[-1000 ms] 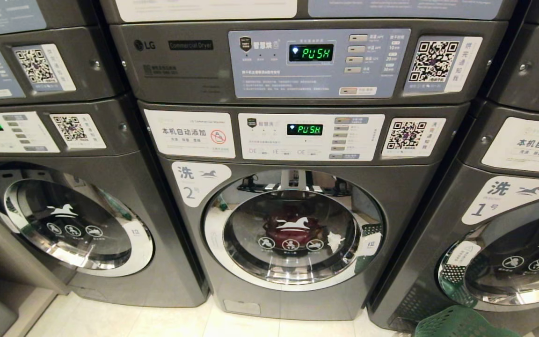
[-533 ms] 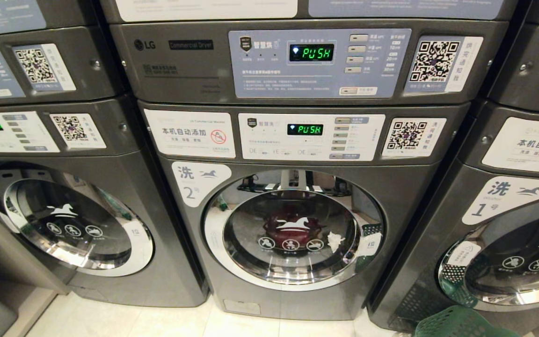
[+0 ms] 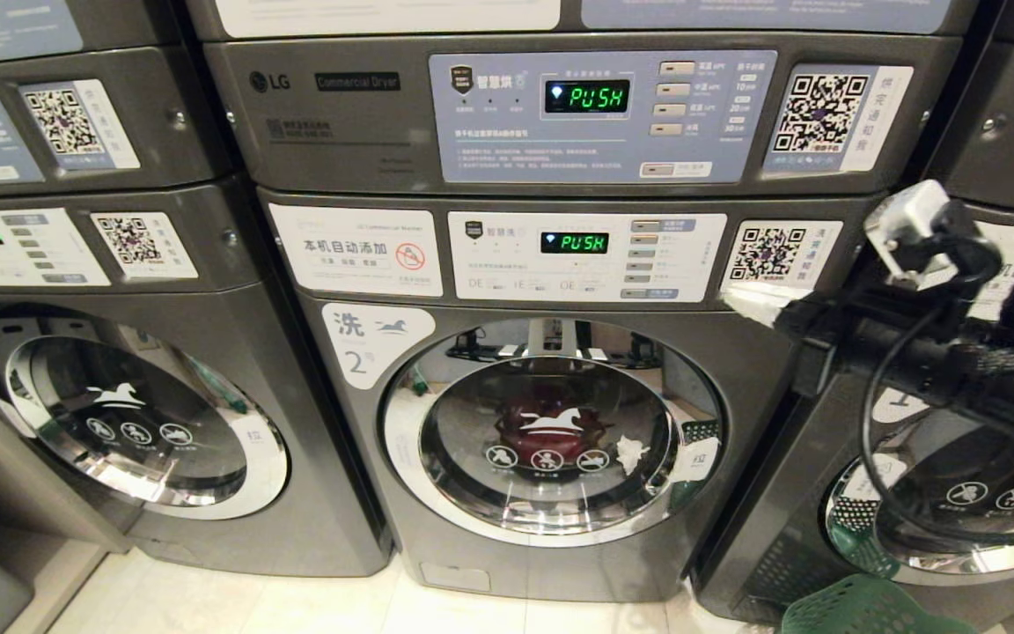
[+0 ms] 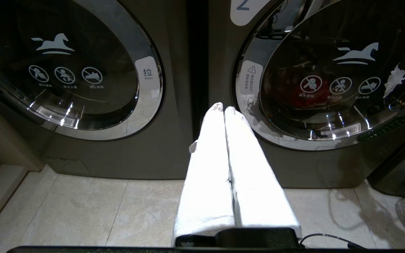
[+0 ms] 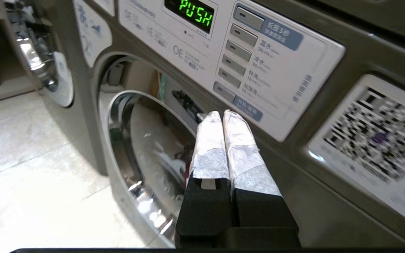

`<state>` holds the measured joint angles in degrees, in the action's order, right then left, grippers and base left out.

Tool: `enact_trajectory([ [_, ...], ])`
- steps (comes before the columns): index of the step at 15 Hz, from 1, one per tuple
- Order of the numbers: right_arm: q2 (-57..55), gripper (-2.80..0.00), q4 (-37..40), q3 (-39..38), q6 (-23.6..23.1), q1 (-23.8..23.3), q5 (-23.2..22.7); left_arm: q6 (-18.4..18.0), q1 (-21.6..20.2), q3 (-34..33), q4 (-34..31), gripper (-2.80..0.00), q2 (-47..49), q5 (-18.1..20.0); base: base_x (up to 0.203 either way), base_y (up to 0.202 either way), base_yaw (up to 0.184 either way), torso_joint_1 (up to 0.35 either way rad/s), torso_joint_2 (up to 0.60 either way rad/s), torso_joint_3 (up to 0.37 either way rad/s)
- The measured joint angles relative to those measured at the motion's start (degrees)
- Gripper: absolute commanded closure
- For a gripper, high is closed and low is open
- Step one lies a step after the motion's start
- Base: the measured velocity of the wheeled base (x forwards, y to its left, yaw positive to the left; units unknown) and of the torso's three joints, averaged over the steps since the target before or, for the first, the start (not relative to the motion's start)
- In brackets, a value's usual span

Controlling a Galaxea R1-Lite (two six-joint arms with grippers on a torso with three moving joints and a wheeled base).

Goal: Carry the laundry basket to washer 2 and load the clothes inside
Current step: Press the washing machine switch

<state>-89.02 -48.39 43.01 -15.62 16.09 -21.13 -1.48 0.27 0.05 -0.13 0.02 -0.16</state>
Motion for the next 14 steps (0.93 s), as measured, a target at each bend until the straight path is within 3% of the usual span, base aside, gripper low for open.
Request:
enact_trajectory([
  [4,-10.39,0.0,-16.44,1.74,0.66,2.45,5.5,0.0,0.0,0.0,0.0,0.0,0.0,0.0,0.0,0.0,0.0,0.0,0.0,0.0],
  [10,-14.77,0.0,-16.9,5.31,5.18,4.27,5.54,-0.01,0.0,-0.02,-0.02,0.0,0.0,0.0,0.0,0.0,0.0,0.0,0.0,0.0],
  [14,-17.7,0.0,-16.69,9.24,5.84,4.75,5.89,-0.01,0.0,0.0,0.0,0.0,0.0,-0.02,0.0,0.0,0.0,0.0,0.0,0.0],
])
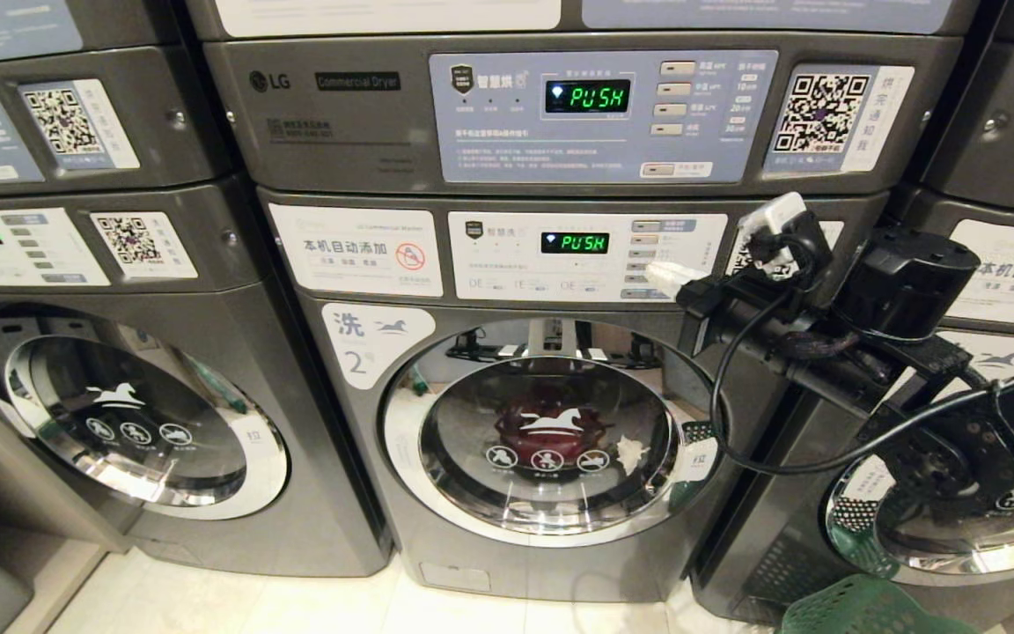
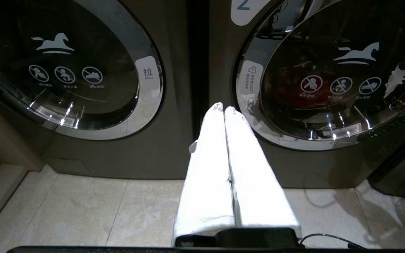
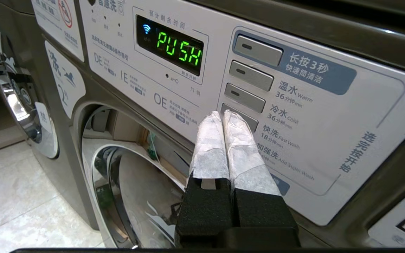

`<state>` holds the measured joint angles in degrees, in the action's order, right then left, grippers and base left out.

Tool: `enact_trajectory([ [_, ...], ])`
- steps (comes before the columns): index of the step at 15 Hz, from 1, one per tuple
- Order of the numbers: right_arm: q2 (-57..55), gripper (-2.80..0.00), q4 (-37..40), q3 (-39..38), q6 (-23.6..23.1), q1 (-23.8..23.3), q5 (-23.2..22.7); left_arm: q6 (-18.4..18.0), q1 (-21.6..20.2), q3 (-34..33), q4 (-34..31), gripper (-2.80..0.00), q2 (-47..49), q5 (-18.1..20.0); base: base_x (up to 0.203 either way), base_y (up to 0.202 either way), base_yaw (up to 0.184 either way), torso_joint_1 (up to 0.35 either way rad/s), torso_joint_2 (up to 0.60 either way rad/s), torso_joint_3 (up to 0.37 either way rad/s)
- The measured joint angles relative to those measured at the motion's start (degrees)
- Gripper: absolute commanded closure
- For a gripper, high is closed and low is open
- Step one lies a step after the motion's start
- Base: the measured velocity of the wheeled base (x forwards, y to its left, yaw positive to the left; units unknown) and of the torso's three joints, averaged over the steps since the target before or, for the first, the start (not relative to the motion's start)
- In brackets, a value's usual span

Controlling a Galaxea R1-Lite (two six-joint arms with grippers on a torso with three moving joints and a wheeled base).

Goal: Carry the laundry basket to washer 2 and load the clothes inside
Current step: Press the washing machine switch

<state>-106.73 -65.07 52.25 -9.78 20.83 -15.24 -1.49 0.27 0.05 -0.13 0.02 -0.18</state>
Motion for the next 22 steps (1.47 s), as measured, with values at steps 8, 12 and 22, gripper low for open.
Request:
enact_trajectory([
  [8,-3.53,0.0,-0.02,3.81,0.02,0.06,1.61,0.0,0.0,0.0,0.0,0.0,0.0,0.02,0.0,0.0,0.0,0.0,0.0,0.0],
  [12,-4.02,0.0,0.02,4.86,0.0,0.0,2.79,0.0,0.0,0.0,0.0,0.0,0.0,0.02,0.0,0.0,0.0,0.0,0.0,0.0],
  [22,-3.55,0.0,-0.09,3.89,-0.22,-0.72,4.3,0.0,-0.02,0.0,0.0,0.0,0.0,0.02,0.0,0.0,0.0,0.0,0.0,0.0],
])
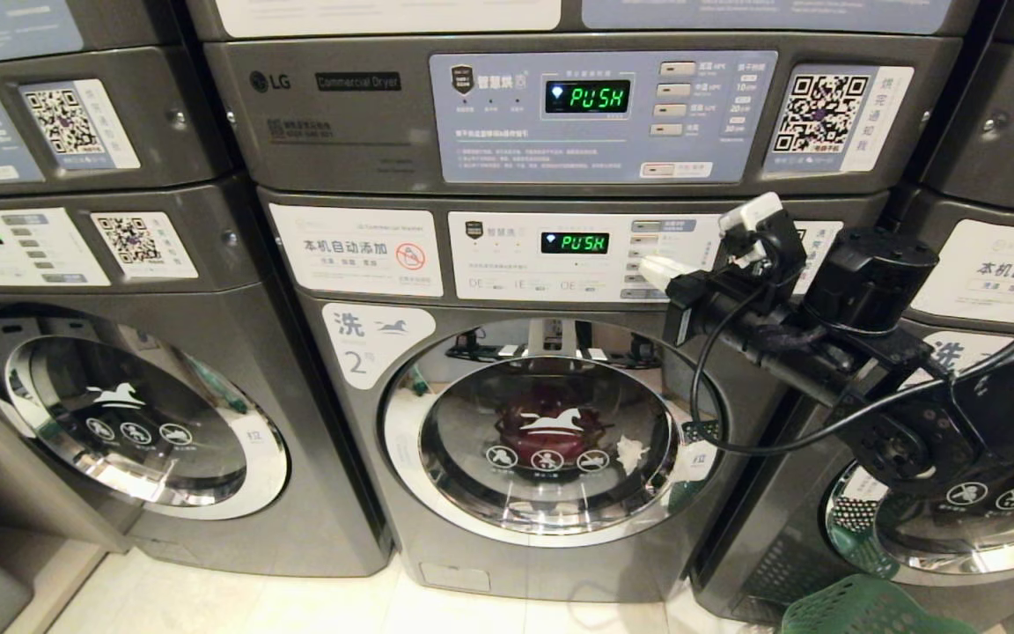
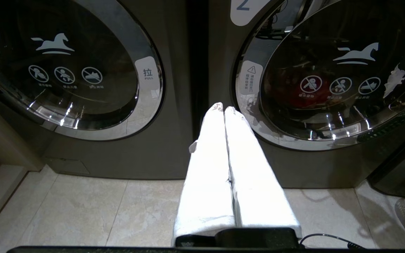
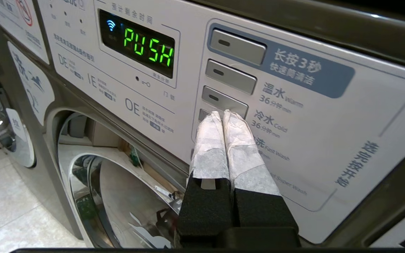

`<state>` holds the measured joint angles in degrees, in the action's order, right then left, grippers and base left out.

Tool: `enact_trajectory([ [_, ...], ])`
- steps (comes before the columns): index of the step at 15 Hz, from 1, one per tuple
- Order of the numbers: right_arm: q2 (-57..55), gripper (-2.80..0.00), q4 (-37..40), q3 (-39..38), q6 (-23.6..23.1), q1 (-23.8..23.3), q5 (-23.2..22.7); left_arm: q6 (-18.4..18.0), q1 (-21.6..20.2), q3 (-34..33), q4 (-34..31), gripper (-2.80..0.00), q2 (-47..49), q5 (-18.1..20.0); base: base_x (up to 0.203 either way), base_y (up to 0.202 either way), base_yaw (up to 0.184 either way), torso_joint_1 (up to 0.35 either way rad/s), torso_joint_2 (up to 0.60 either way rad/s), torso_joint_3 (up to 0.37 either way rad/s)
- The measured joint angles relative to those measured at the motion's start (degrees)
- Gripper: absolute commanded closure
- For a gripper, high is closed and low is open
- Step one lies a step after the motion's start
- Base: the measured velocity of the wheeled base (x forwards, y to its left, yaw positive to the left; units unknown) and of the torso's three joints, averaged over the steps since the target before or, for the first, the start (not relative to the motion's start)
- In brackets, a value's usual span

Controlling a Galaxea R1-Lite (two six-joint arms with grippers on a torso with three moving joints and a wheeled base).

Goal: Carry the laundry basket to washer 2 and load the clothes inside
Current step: Press the washing machine switch

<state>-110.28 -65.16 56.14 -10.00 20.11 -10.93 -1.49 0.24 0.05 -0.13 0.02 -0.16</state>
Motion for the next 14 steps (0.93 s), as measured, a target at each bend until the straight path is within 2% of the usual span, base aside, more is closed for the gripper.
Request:
enact_trajectory([
  [6,0.82,0.0,0.04,-0.96,0.02,-0.72,0.17,0.0,0.0,0.0,0.0,0.0,0.0,0.01,0.0,0.0,0.0,0.0,0.0,0.0],
  [14,-0.29,0.0,-0.09,-0.29,-0.2,1.21,0.31,0.0,0.02,0.0,0.0,0.0,0.0,0.0,0.0,0.0,0.0,0.0,0.0,0.0],
])
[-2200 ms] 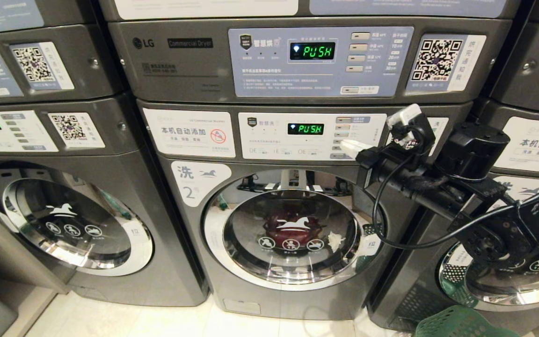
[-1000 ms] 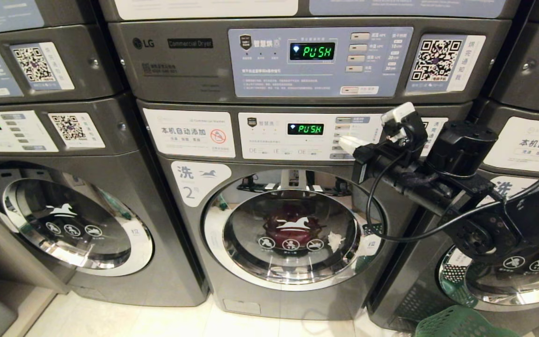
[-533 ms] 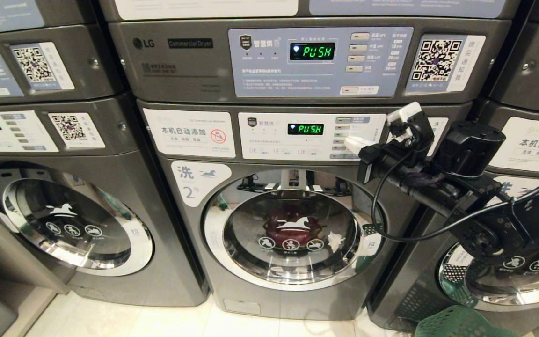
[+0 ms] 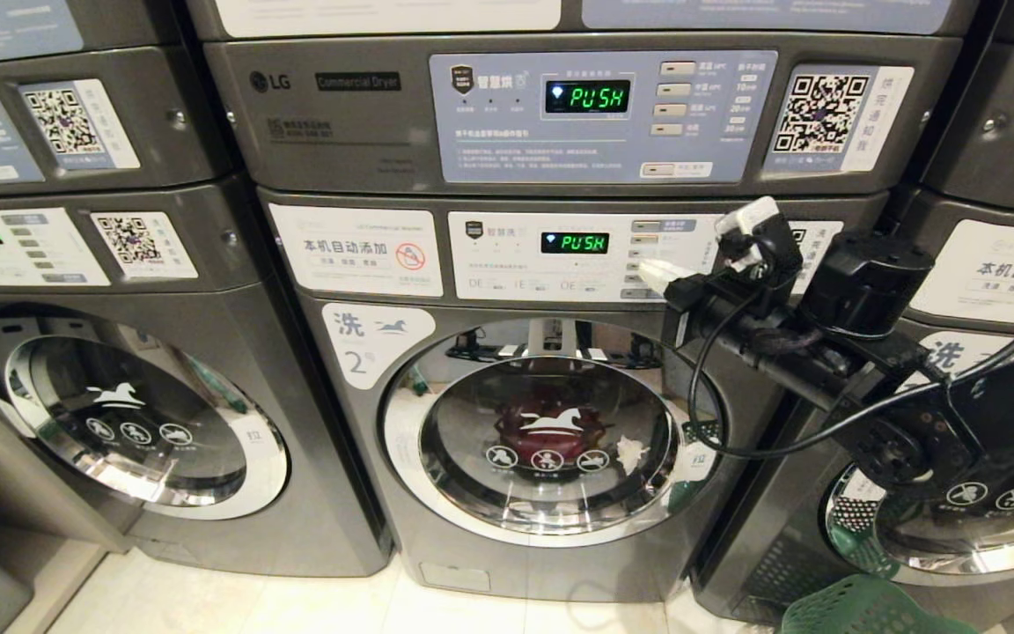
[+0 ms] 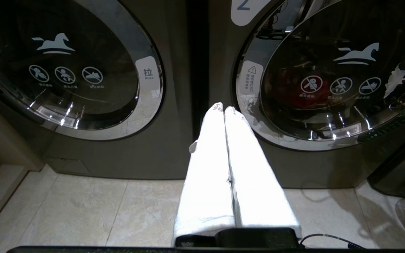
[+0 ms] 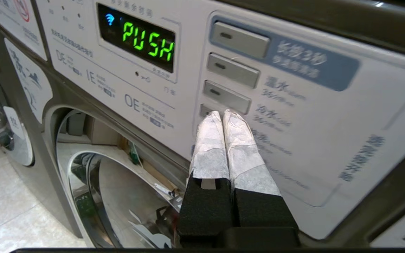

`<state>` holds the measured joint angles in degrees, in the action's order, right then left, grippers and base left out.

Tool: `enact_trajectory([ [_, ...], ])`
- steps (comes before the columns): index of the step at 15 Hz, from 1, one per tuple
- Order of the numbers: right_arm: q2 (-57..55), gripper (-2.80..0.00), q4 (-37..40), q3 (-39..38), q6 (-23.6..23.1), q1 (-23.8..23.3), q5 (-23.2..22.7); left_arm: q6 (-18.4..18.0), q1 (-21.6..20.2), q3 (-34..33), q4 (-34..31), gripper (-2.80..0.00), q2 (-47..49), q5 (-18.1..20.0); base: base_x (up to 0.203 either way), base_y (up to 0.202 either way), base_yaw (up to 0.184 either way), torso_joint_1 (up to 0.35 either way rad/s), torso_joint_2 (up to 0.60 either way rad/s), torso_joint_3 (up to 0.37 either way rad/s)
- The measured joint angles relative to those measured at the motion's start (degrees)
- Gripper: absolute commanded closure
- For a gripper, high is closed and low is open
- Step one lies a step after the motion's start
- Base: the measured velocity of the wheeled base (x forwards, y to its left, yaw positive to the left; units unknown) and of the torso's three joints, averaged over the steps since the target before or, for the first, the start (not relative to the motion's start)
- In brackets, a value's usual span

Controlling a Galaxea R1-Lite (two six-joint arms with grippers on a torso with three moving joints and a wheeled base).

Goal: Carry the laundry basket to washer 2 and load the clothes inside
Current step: Press the washing machine switch

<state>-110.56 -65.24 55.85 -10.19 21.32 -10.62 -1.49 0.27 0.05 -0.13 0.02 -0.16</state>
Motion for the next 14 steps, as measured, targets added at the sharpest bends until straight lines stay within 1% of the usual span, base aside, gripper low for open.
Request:
enact_trajectory([
  [10,-0.41,0.0,-0.07,0.44,0.13,0.03,3.24,0.0,0.0,0.0,-0.02,0.0,0.0,0.0,0.0,0.0,0.0,0.0,0.0,0.0],
  [12,0.33,0.0,-0.35,-0.99,0.22,-0.11,3.47,0.01,0.0,0.0,-0.02,0.0,0.0,0.0,0.0,0.0,0.0,0.0,0.0,0.0],
  [14,1.66,0.0,-0.2,-4.64,0.28,0.19,3.21,0.0,0.0,0.0,0.0,0.0,0.0,0.0,0.0,0.0,0.0,0.0,0.0,0.0],
])
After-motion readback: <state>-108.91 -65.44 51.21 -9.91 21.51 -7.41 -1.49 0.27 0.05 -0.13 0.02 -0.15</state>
